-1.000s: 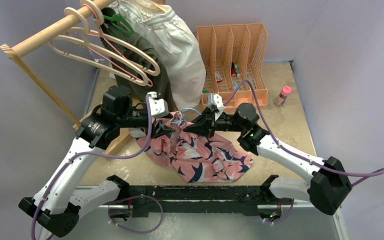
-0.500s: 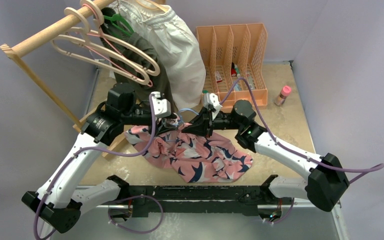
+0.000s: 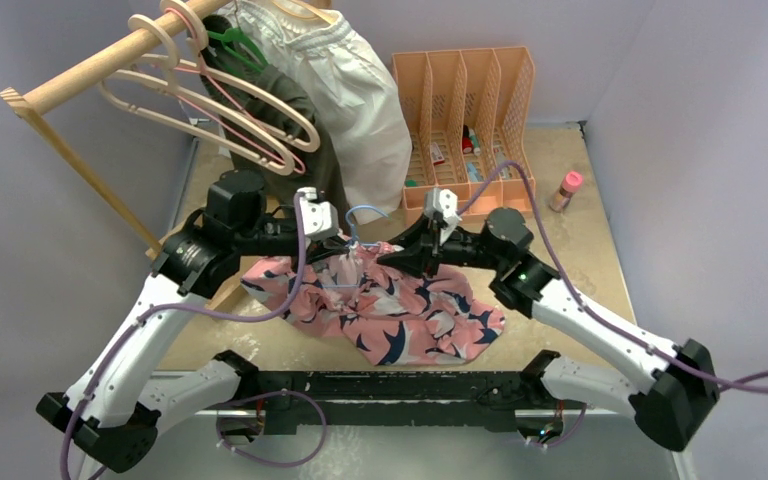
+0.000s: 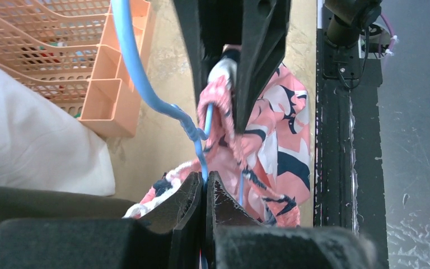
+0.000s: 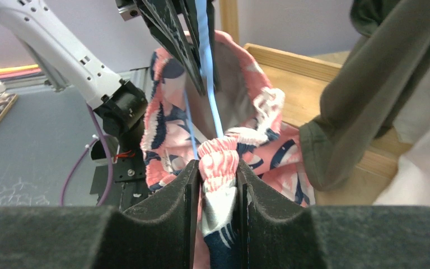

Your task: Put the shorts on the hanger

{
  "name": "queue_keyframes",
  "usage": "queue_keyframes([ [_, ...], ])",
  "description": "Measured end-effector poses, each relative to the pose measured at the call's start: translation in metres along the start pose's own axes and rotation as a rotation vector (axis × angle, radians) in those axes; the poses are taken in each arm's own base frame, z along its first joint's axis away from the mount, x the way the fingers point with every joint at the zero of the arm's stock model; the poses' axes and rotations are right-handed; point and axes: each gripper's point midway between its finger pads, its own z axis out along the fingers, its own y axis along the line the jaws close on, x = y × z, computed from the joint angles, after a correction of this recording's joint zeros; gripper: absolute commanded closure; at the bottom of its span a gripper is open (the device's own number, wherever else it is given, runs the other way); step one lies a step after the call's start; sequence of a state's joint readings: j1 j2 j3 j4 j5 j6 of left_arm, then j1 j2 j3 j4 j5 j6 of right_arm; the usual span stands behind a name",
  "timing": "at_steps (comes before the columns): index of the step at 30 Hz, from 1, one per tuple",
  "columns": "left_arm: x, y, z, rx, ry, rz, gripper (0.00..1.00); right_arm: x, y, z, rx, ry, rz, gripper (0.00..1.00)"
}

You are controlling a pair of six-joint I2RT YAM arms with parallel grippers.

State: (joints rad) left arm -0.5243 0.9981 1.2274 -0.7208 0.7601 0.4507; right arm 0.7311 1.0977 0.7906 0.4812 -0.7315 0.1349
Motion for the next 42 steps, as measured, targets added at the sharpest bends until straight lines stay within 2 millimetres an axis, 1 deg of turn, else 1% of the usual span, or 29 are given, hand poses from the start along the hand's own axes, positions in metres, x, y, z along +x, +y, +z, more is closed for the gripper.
queue_keyframes([
  [2, -0.006, -0.001, -0.007, -0.024, -0.007, 0.011, 1.00, -0.005, 0.002, -0.012, 0.051, -0.015, -0.017, 0.74],
  [4, -0.011, -0.002, -0.014, -0.050, -0.015, 0.021, 1.00, -0.011, 0.001, -0.022, 0.104, -0.031, -0.034, 0.78],
  [8, -0.016, -0.004, -0.024, -0.088, -0.024, 0.033, 1.00, -0.021, -0.004, -0.040, 0.204, -0.047, -0.049, 0.86],
  [10, -0.015, -0.003, -0.026, -0.104, -0.017, 0.026, 1.00, -0.022, -0.009, -0.046, 0.246, -0.044, -0.051, 0.86],
  [12, -0.013, -0.001, -0.027, -0.119, -0.007, 0.012, 1.00, -0.019, -0.014, -0.051, 0.282, -0.033, -0.041, 0.84],
  [14, -0.010, 0.000, -0.029, -0.134, 0.003, -0.006, 1.00, -0.015, -0.021, -0.055, 0.315, -0.019, -0.028, 0.78],
  [16, -0.011, 0.000, -0.031, -0.152, 0.002, -0.025, 1.00, -0.010, -0.023, -0.056, 0.326, -0.003, -0.014, 0.67],
  [18, -0.012, 0.000, -0.034, -0.166, -0.003, -0.044, 1.00, -0.006, -0.023, -0.057, 0.323, 0.011, -0.002, 0.58],
  [19, -0.013, -0.001, -0.035, -0.173, -0.006, -0.057, 1.00, -0.005, -0.022, -0.056, 0.319, 0.017, 0.003, 0.55],
  [21, -0.015, 0.000, -0.038, -0.191, -0.009, -0.080, 1.00, -0.006, -0.021, -0.055, 0.304, 0.026, 0.008, 0.47],
  [22, -0.016, 0.000, -0.039, -0.202, -0.009, -0.092, 1.00, -0.007, -0.019, -0.054, 0.296, 0.028, 0.013, 0.45],
  [24, -0.017, 0.003, -0.043, -0.230, -0.005, -0.120, 1.00, -0.014, -0.016, -0.055, 0.288, 0.018, 0.012, 0.41],
  [26, -0.016, 0.006, -0.048, -0.274, 0.004, -0.156, 1.00, -0.025, -0.011, -0.058, 0.283, -0.001, 0.001, 0.35],
  [29, -0.014, 0.006, -0.058, -0.330, 0.020, -0.203, 1.00, -0.052, -0.002, -0.064, 0.283, -0.050, -0.036, 0.26],
  [32, -0.015, 0.003, -0.074, -0.391, 0.028, -0.264, 1.00, -0.080, 0.004, -0.071, 0.297, -0.099, -0.079, 0.15],
  [34, -0.018, -0.001, -0.086, -0.432, 0.021, -0.298, 1.00, -0.090, 0.004, -0.074, 0.316, -0.114, -0.095, 0.08],
  [35, -0.021, -0.004, -0.093, -0.453, 0.012, -0.315, 1.00, -0.092, 0.004, -0.075, 0.321, -0.114, -0.097, 0.02],
  [36, -0.023, -0.006, -0.100, -0.474, 0.001, -0.333, 1.00, -0.094, 0.002, -0.076, 0.332, -0.111, -0.096, 0.00],
  [42, -0.032, -0.028, -0.143, -0.604, -0.101, -0.445, 1.00, -0.105, -0.013, -0.068, 0.374, -0.077, -0.090, 0.00],
])
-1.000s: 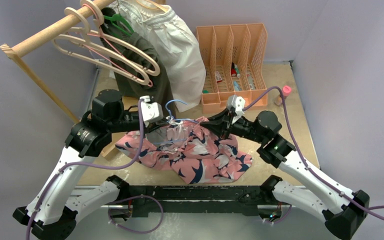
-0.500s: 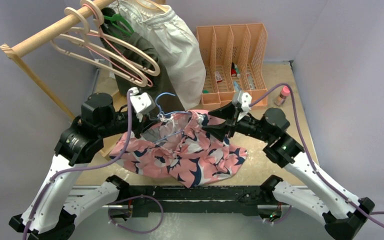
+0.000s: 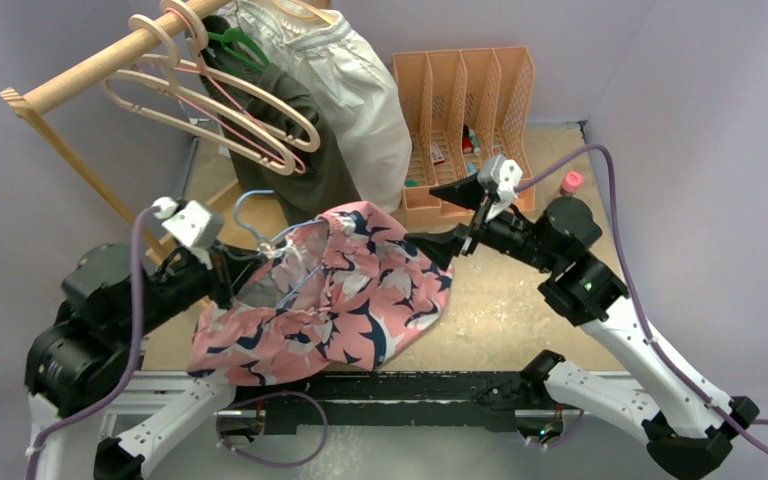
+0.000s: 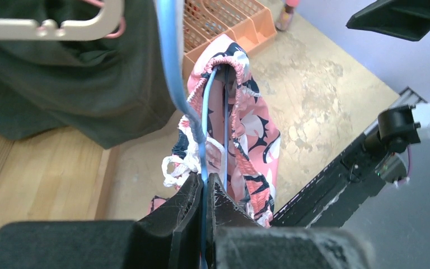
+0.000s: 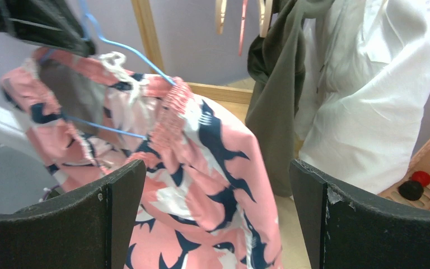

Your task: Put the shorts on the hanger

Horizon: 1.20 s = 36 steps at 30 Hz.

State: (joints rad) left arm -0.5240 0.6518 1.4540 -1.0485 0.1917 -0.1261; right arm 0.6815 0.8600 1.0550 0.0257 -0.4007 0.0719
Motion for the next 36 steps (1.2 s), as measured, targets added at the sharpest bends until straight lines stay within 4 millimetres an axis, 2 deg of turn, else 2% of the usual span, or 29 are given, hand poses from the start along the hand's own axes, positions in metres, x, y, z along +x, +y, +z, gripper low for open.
queue_keyframes([
  [4, 0.003, 0.009, -0.022, -0.091, -0.029, -0.085, 1.00, -0.006, -0.014, 0.015, 0.044, 0.041, -0.008, 0.00],
  [9, 0.021, 0.027, -0.033, -0.225, -0.014, -0.199, 1.00, -0.013, -0.023, 0.024, 0.070, 0.063, -0.014, 0.00],
  [13, 0.038, 0.041, -0.044, -0.328, -0.008, -0.259, 1.00, -0.010, -0.025, 0.024, 0.083, 0.077, -0.009, 0.00],
  [19, 0.041, 0.067, -0.059, -0.501, -0.029, -0.298, 1.00, -0.008, -0.030, 0.017, 0.125, 0.092, -0.007, 0.00],
  [24, 0.025, 0.087, -0.079, -0.633, -0.103, -0.285, 1.00, -0.015, -0.031, 0.011, 0.140, 0.074, -0.027, 0.00],
  [28, 0.004, 0.104, -0.087, -0.734, -0.161, -0.243, 1.00, -0.010, -0.034, 0.012, 0.152, 0.089, -0.029, 0.00],
  [31, -0.014, 0.116, -0.083, -0.803, -0.183, -0.211, 1.00, -0.006, -0.035, 0.013, 0.153, 0.104, -0.028, 0.00],
  [36, -0.047, 0.135, -0.065, -0.915, -0.202, -0.160, 1.00, -0.003, -0.035, 0.013, 0.153, 0.116, -0.024, 0.00],
])
